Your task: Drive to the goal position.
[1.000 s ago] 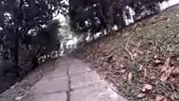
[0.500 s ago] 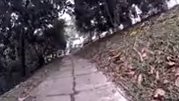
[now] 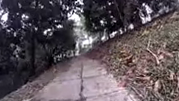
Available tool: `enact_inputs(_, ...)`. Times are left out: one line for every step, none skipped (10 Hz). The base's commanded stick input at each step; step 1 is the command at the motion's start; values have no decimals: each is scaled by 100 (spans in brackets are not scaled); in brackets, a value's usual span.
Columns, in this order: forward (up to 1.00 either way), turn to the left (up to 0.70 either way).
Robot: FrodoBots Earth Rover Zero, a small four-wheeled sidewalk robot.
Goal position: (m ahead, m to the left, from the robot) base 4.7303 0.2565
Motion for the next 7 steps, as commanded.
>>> enact_inputs(70, 0)
enact_inputs(70, 0)
enact_inputs(70, 0)
enact_inputs(70, 0)
enact_inputs(70, -15)
enact_inputs(70, -35)
enact_inputs(70, -25)
